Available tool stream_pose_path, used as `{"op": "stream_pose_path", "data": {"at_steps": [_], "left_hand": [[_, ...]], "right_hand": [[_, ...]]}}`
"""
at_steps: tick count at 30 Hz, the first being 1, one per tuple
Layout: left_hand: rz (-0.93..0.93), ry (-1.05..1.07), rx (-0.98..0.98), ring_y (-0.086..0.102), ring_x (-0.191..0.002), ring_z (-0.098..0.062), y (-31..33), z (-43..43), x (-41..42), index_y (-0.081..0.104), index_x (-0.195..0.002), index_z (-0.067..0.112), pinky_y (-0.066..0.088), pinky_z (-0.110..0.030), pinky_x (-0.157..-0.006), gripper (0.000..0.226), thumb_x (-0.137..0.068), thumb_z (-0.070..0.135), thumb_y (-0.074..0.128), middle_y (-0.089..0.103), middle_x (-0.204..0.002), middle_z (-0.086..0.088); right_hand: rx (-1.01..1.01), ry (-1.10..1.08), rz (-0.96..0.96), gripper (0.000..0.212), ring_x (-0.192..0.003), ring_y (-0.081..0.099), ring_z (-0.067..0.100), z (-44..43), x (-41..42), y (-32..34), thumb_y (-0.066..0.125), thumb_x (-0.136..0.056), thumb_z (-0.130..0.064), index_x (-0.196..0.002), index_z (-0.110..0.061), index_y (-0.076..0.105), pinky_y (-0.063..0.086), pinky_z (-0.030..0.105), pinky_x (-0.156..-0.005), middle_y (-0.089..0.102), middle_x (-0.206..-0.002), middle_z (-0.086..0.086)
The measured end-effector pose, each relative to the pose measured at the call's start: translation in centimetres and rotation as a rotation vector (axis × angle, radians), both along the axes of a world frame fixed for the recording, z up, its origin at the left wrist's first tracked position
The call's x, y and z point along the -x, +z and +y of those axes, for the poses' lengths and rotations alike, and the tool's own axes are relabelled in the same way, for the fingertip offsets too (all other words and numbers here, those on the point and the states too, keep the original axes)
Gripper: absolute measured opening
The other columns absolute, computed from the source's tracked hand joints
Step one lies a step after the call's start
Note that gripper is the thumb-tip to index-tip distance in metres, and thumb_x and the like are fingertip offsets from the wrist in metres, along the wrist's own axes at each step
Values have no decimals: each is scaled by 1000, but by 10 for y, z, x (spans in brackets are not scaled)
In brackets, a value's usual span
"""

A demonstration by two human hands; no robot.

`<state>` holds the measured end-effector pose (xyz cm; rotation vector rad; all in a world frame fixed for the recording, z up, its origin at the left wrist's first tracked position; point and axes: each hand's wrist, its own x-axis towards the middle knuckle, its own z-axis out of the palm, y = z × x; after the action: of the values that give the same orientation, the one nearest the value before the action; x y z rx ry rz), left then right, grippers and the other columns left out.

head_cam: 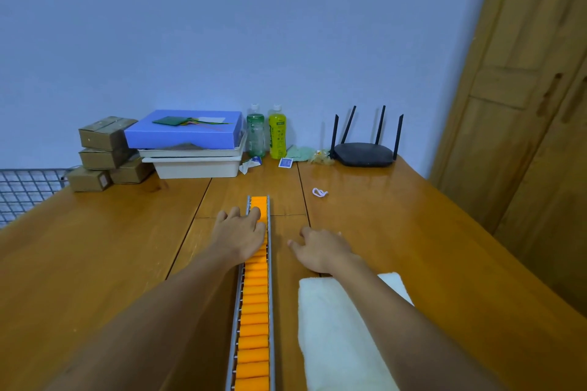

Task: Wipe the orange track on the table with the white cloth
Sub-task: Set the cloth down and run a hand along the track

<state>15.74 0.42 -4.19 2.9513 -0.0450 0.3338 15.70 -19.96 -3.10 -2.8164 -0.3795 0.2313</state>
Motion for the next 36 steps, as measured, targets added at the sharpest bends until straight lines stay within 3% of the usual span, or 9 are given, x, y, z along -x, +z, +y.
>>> {"op": "stream_pose_path", "data": {"at_steps": [2,6,20,28,36], "left_hand": [[-4,1,4,47,-111,-19,1,-2,6,49,-117,23,31,-41,-98,31,-104,36,24,65,-107,-3],[-1,8,3,48,-108,-19,1,-3,17,49,-116,23,31,-40,-96,31,-103,36,24,65,-108,-3],[11,-1,8,46,-112,-17,4,-13,66,48,-125,24,31,-39,-99,33,-104,36,25,63,-113,-2],[6,-3,6,46,-110,-16,2,-18,92,48,-125,24,31,-39,-98,33,-104,36,25,62,-112,-1],[4,-2,23,46,-111,-16,0,-22,114,48,-124,24,30,-38,-98,33,-104,36,25,62,-111,-1]], "right_hand": [[-5,0,-42,57,-131,51,30,-2,10,0,29,-104,-55,-143,-17,47,14,57,-121,60,-136,9],[26,36,-123,51,-127,54,26,-4,29,-1,30,-106,-47,-139,-15,51,12,51,-123,64,-131,8],[-13,15,-268,41,-105,61,23,-14,66,-15,35,-105,-43,-112,-16,64,30,45,-115,69,-110,2],[5,-25,-286,46,-103,62,22,-25,90,-16,32,-105,-48,-110,-16,65,31,45,-115,70,-108,1],[21,-53,-309,56,-116,60,21,-35,110,-21,26,-105,-53,-127,-18,64,26,43,-119,69,-124,1]]}}
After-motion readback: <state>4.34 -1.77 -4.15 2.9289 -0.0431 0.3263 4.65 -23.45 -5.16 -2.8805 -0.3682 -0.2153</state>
